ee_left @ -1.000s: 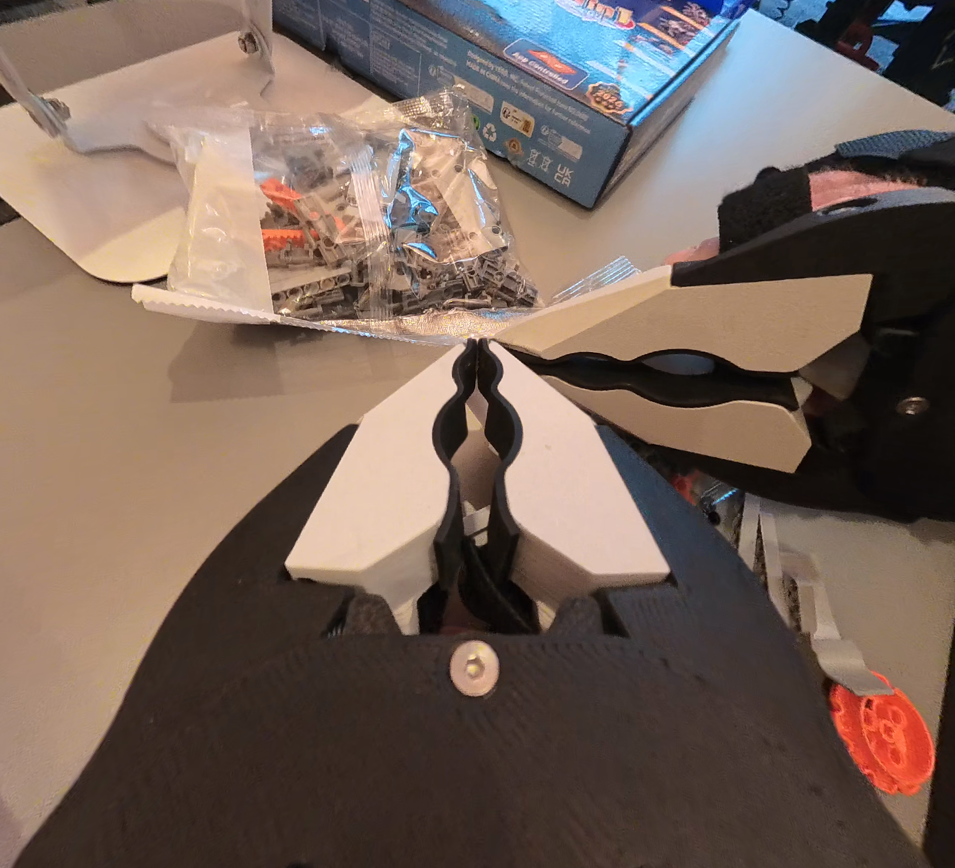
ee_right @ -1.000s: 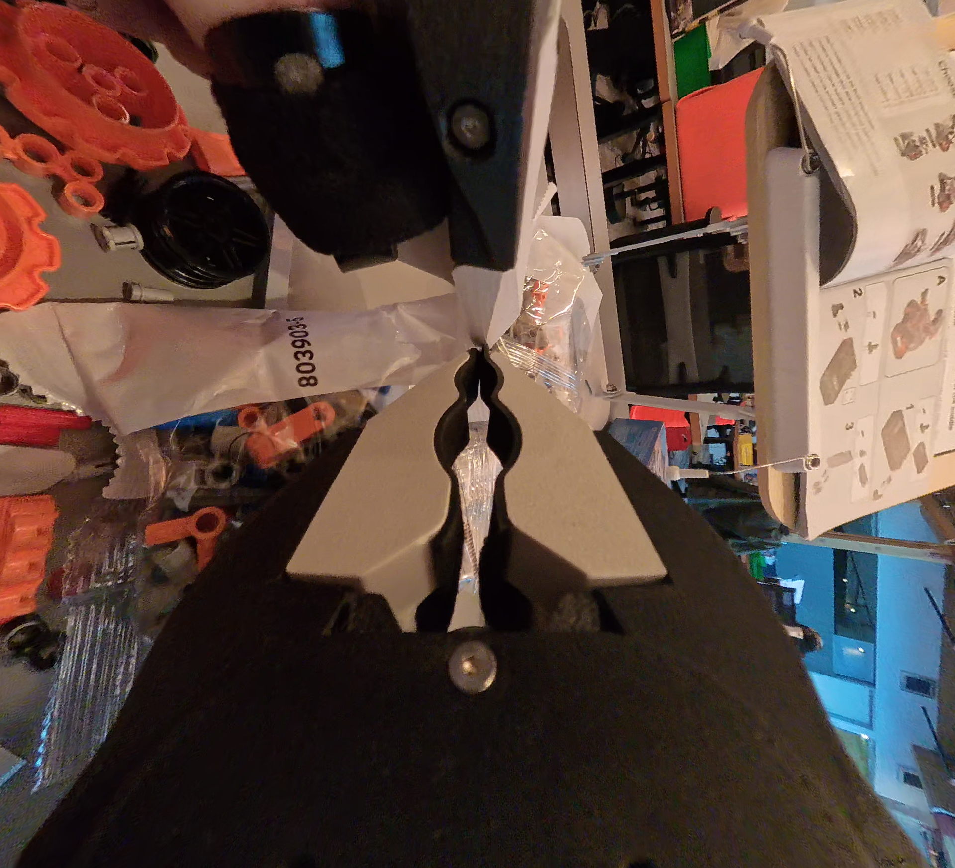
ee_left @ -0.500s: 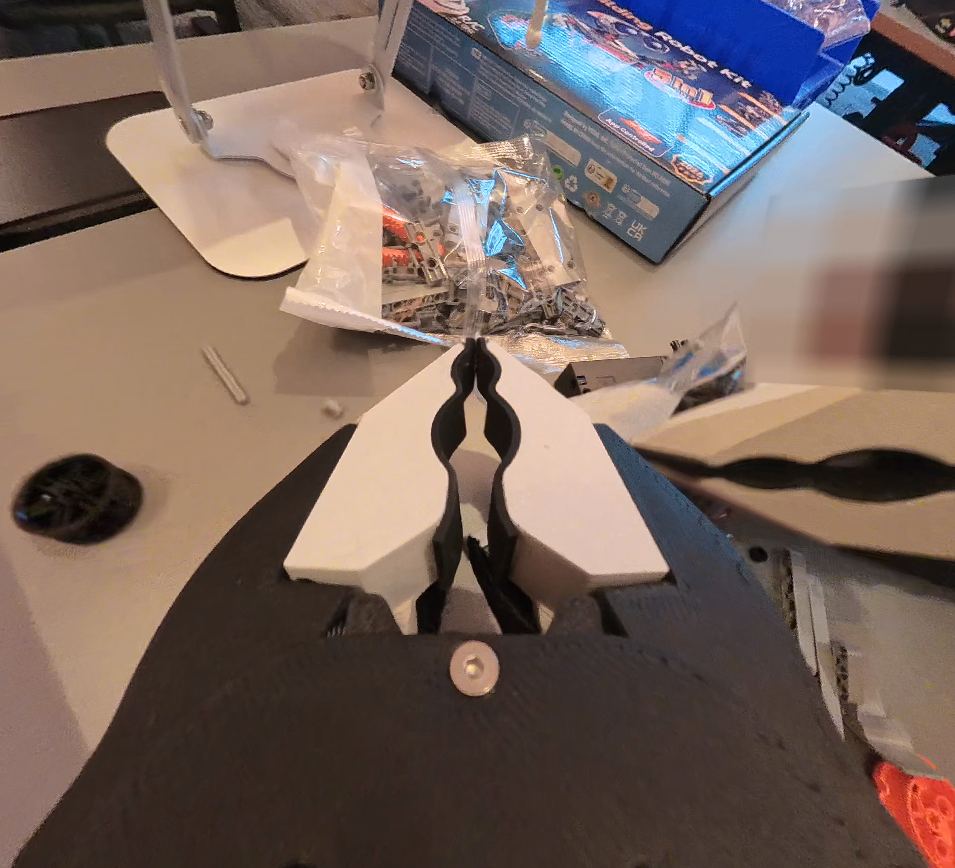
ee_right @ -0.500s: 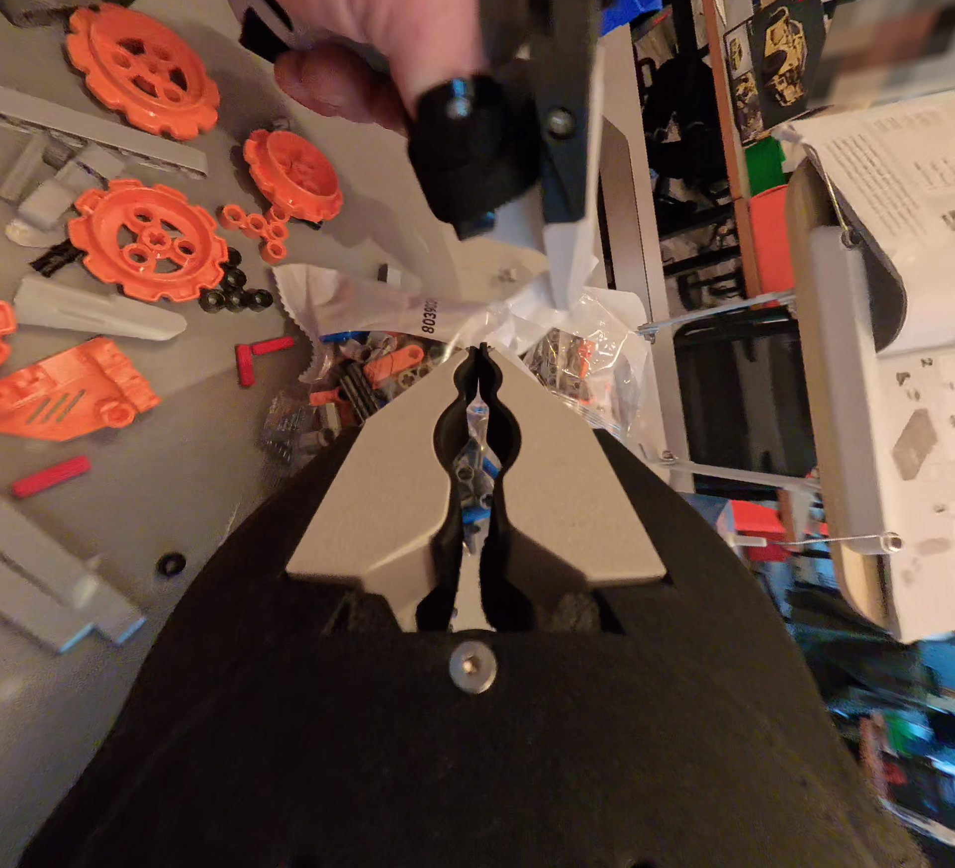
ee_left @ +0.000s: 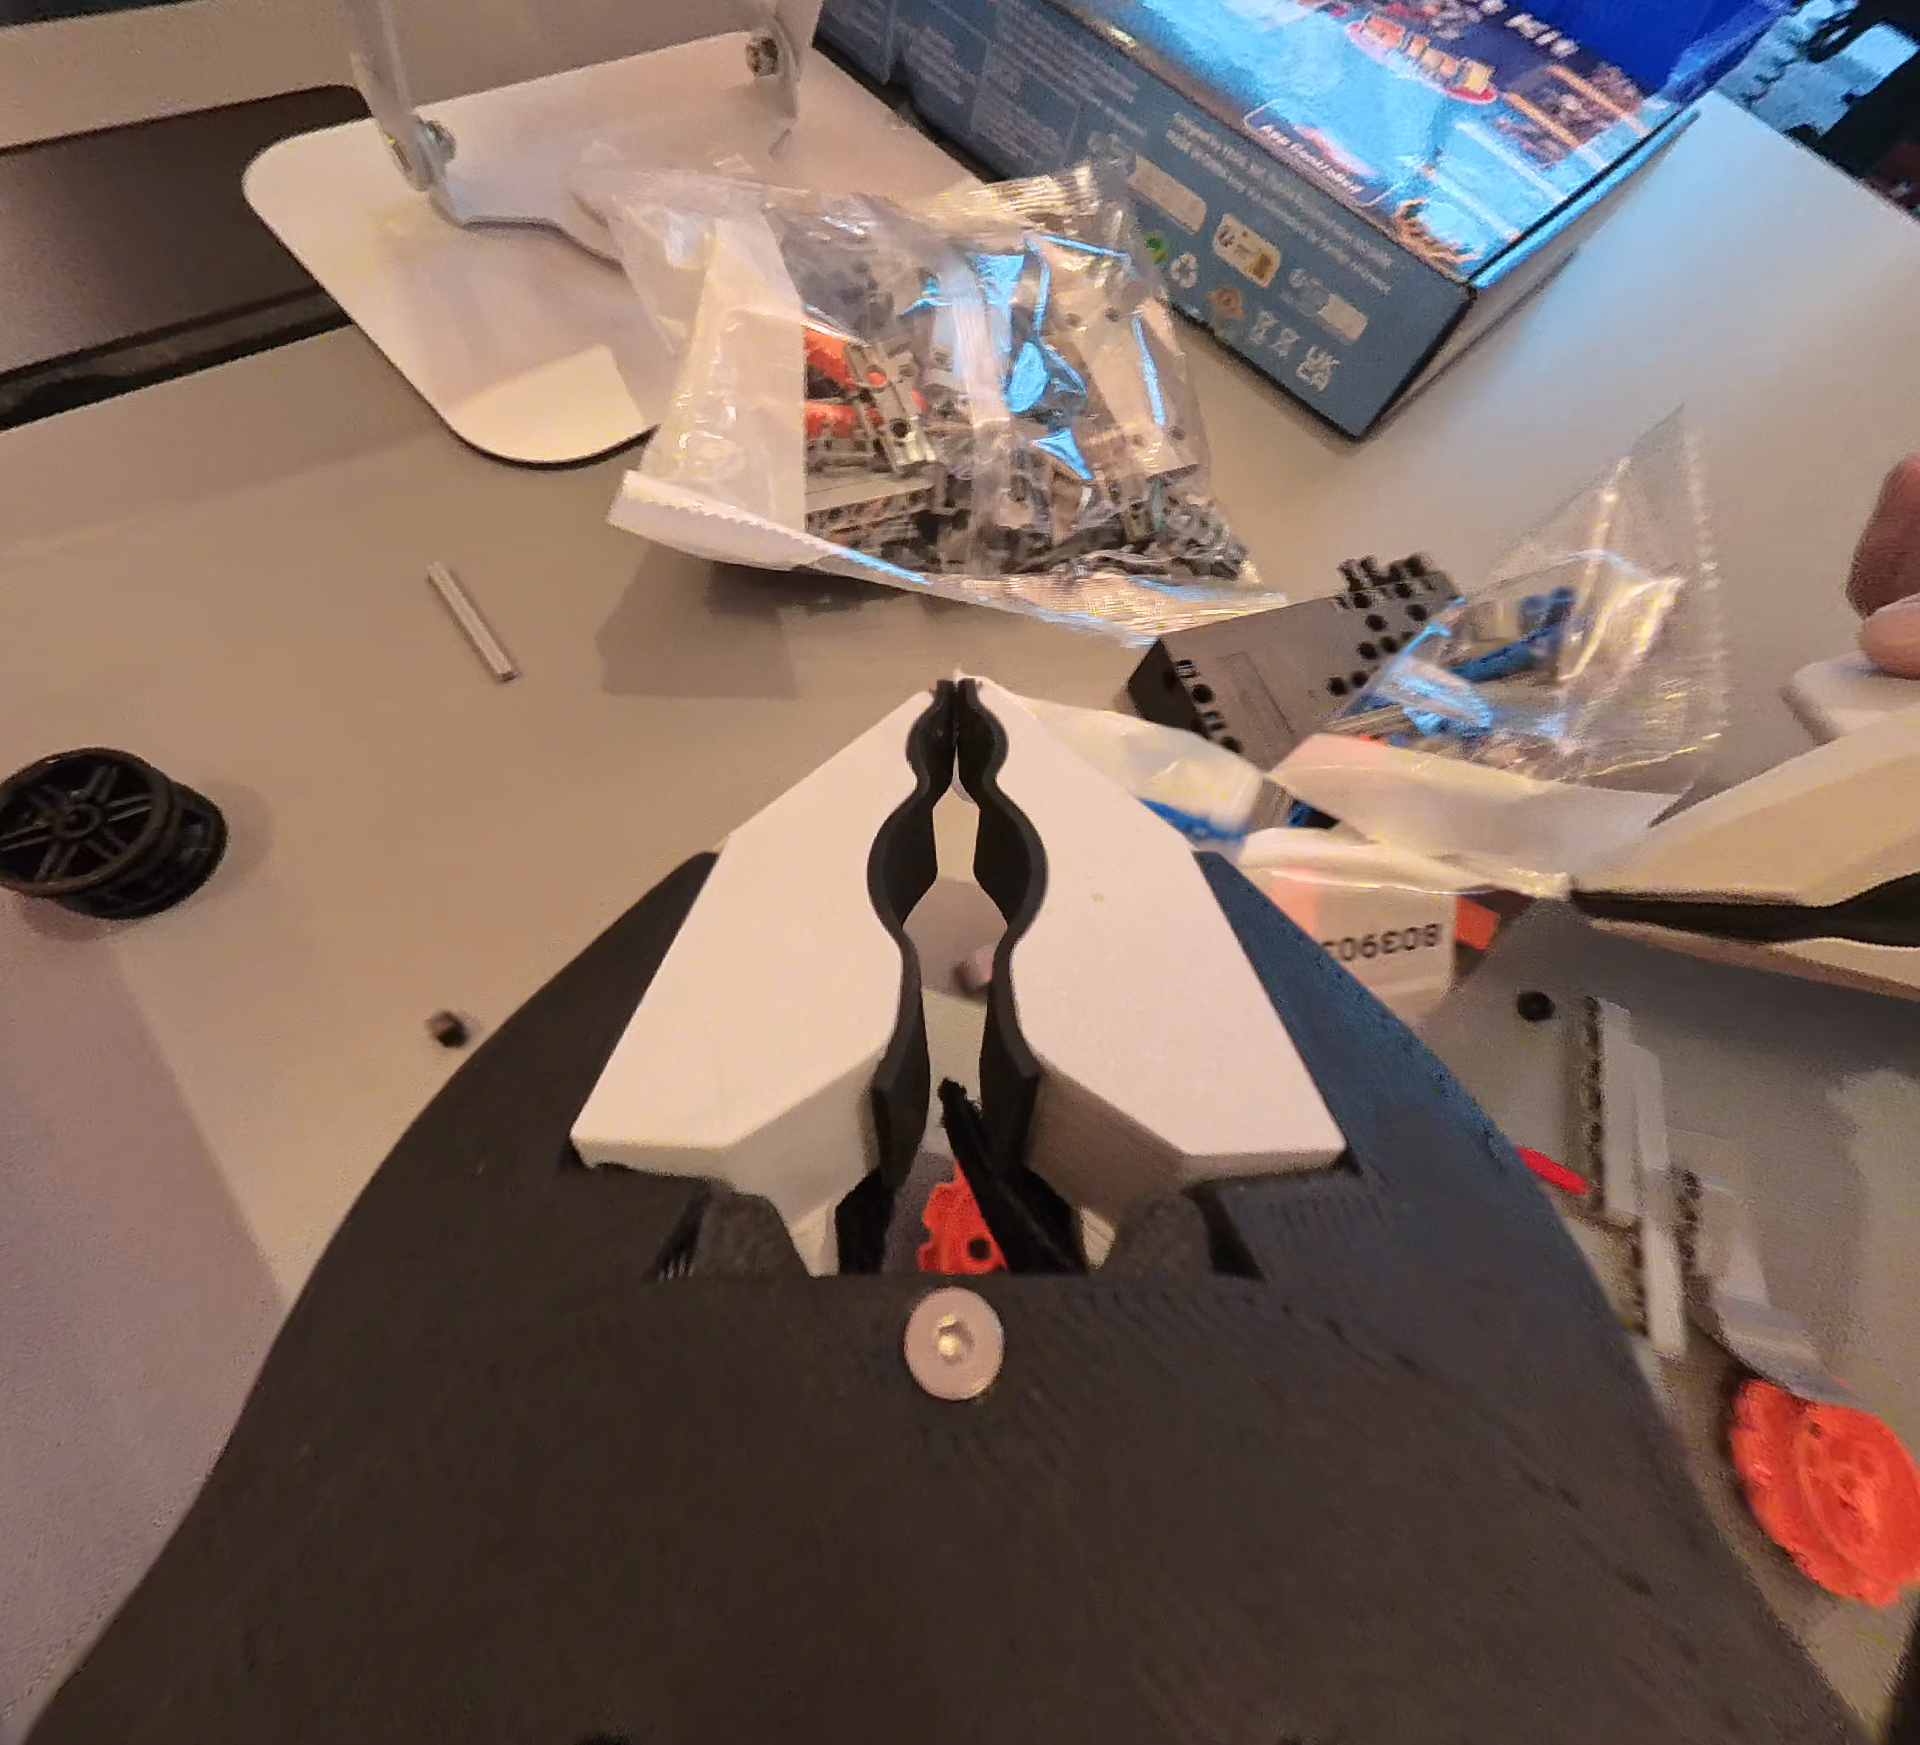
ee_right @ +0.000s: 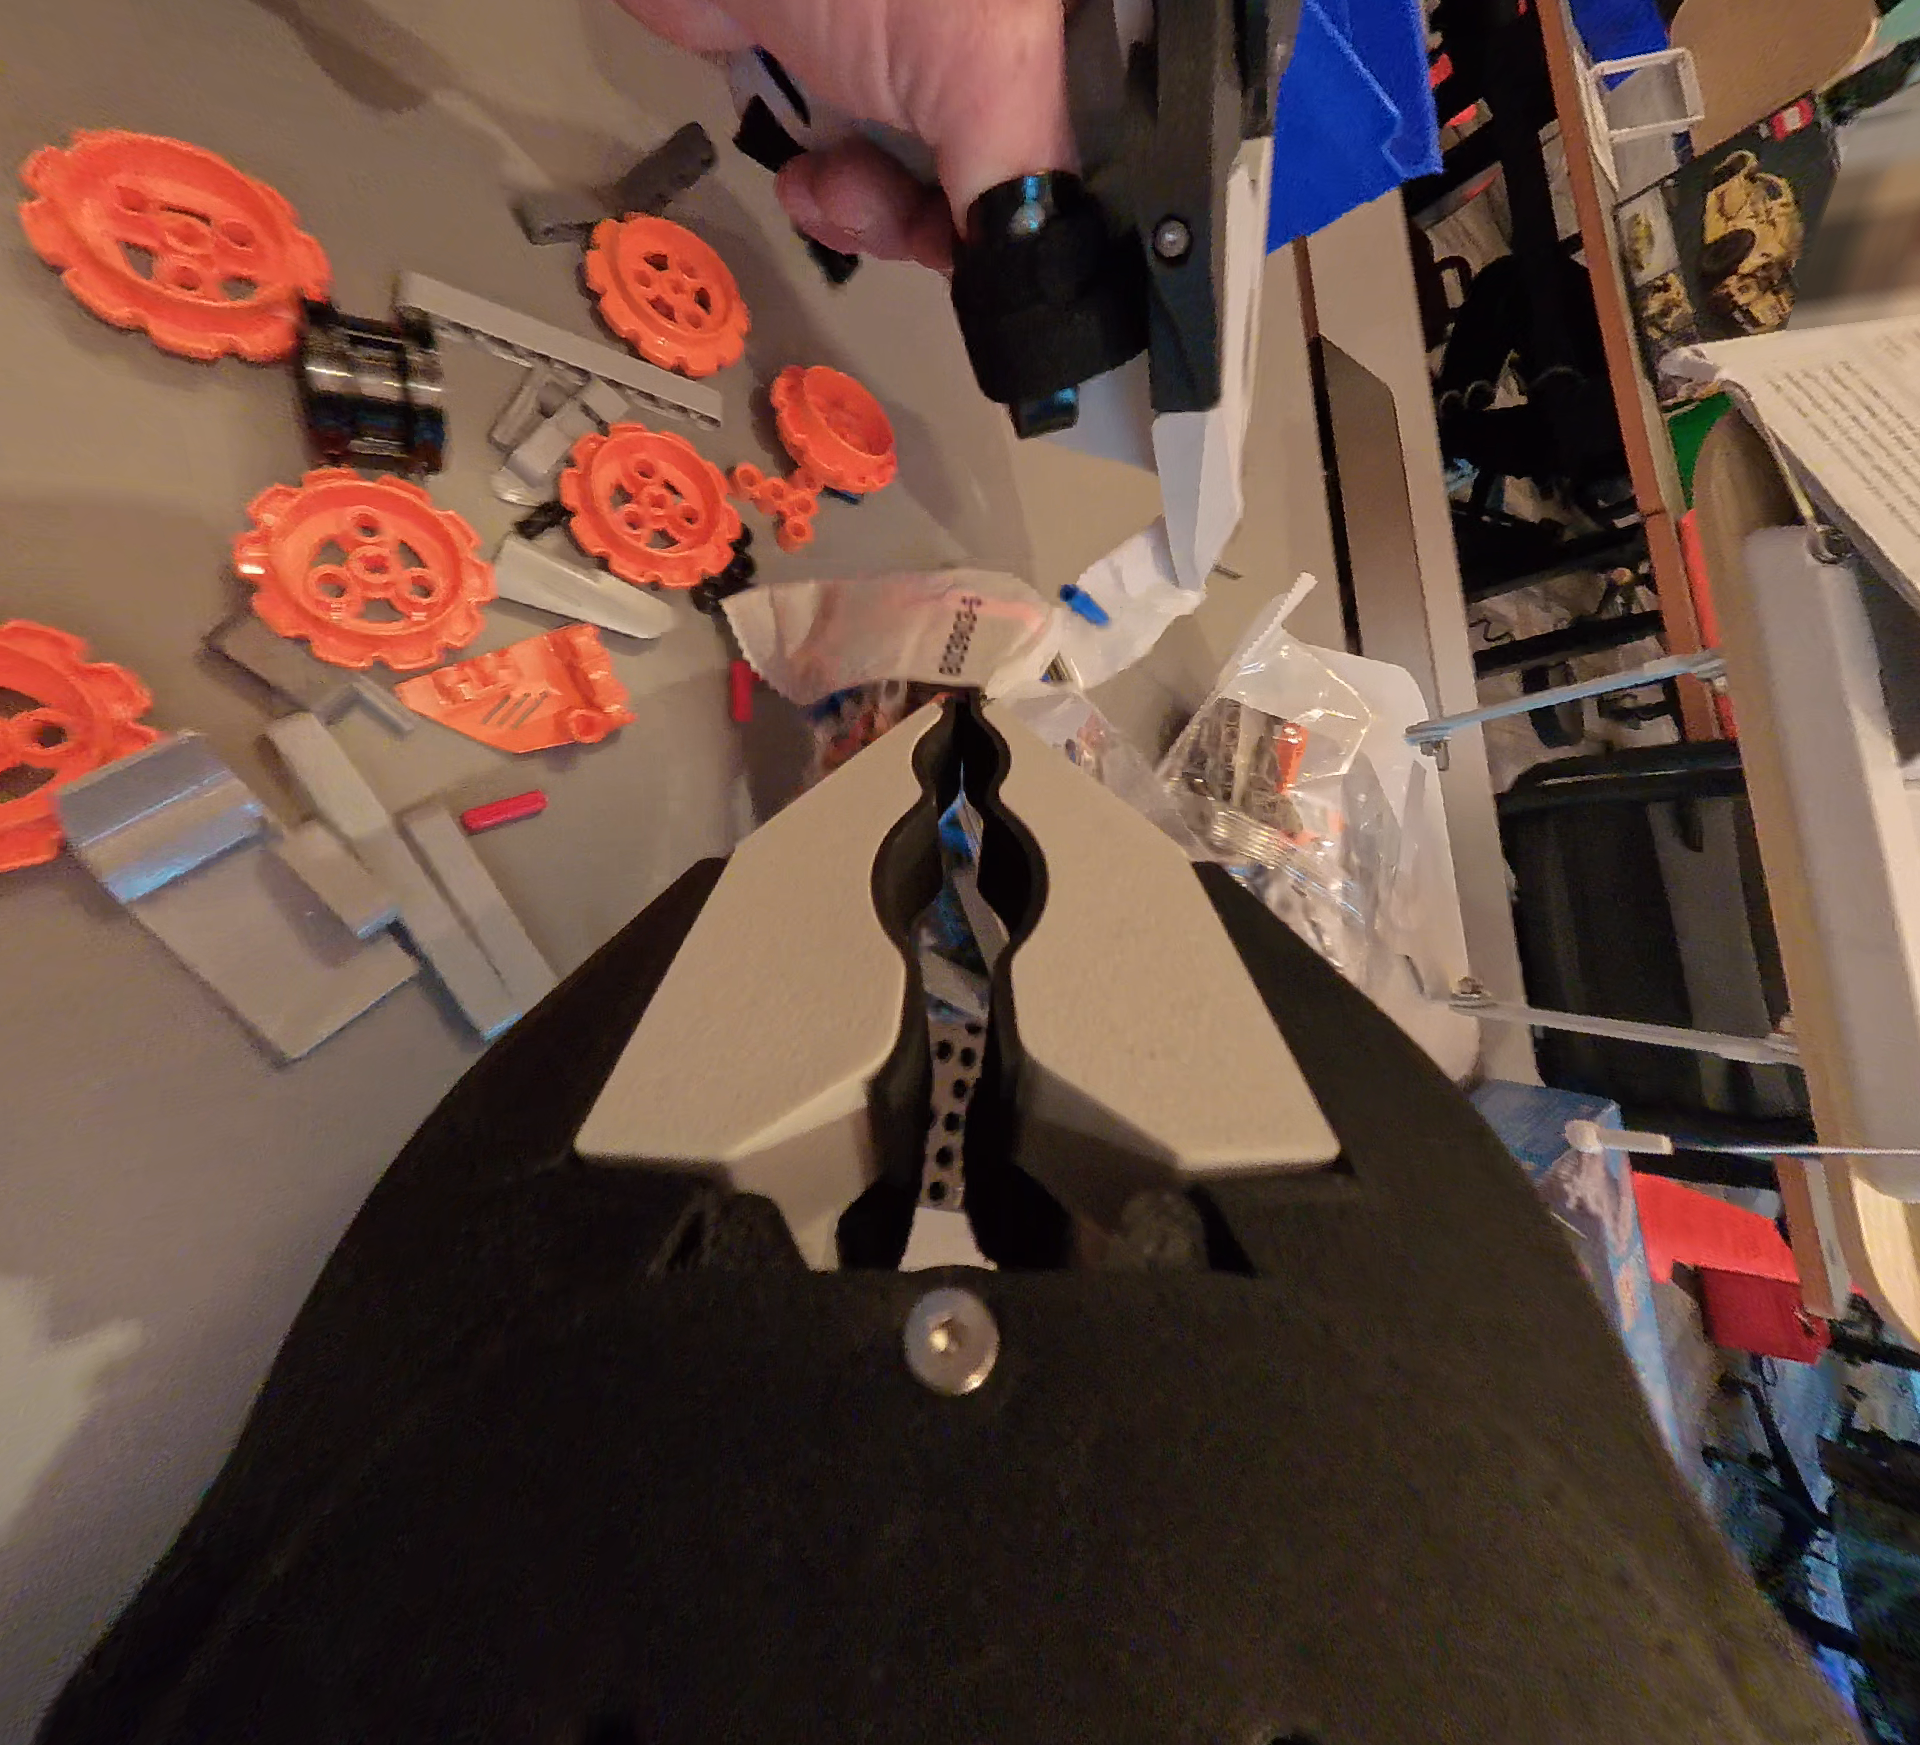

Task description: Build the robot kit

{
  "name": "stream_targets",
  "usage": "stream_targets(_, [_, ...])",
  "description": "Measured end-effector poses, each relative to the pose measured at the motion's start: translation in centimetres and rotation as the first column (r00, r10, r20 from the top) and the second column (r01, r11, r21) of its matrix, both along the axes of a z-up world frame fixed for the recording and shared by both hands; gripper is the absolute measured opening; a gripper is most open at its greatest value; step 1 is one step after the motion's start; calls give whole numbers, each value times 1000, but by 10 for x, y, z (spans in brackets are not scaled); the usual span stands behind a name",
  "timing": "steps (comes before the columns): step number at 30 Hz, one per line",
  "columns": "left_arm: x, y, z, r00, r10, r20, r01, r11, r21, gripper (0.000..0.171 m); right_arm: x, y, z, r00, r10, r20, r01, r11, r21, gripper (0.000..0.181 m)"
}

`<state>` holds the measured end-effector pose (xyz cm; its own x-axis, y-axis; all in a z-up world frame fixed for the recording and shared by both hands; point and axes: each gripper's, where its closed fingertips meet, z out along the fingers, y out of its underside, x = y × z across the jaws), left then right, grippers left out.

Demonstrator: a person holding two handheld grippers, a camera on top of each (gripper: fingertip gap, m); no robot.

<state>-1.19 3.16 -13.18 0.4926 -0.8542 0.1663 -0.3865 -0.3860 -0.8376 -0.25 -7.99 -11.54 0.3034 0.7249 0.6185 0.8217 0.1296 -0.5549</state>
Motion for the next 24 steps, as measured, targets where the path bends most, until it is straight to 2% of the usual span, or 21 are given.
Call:
stream_targets(1, [1, -4, 2, 1000, -8, -13, 9, 1000, 18, 0, -2, -6, 1, 1000, 11, -5, -11, 1000, -4, 0])
stream_targets(3, [-7, 0, -11, 997, 20, -78, -17, 999, 44, 0, -6, -18, 3, 999, 38, -24, -39, 999, -16, 0])
stream_targets(5, [-10, -1, -9, 1000, 9, -22, -10, 1000, -10, 0, -3, -23, 1, 999, 40, -11, -40, 999, -19, 0])
stream_targets(7, [-15, 2, -10, 997, 24, -71, -21, 999, 42, 0, -3, -31, 2, 998, 59, -33, -60, 997, -37, 0])
stream_targets(9, [-15, 1, -17, 998, 22, -60, -22, 1000, 0, 0, 0, -37, 0, 998, 60, -34, -62, 997, -52, 0])
stream_targets(15, [-21, 8, -17, 993, 66, -94, -62, 997, 36, 0, 3, -53, 3, 992, 99, -80, -106, 990, -90, 0])
stream_targets(17, [-19, 6, -14, 997, 53, -52, -53, 999, -2, 0, 3, -55, 9, 989, 105, -104, -114, 990, -87, 0])
stream_targets(19, [-18, 4, -10, 995, 49, -92, -44, 997, 63, 0, 3, -58, 10, 986, 118, -120, -131, 986, -107, 0])
stream_targets(22, [-19, -1, -33, 986, 9, -165, -9, 1000, -3, 0, 6, -59, 10, 979, 119, -164, -145, 977, -156, 0])
stream_targets(24, [-17, -5, -34, 978, -12, -207, 19, 999, 30, 0, 6, -54, 16, 973, 108, -203, -139, 980, -144, 0])
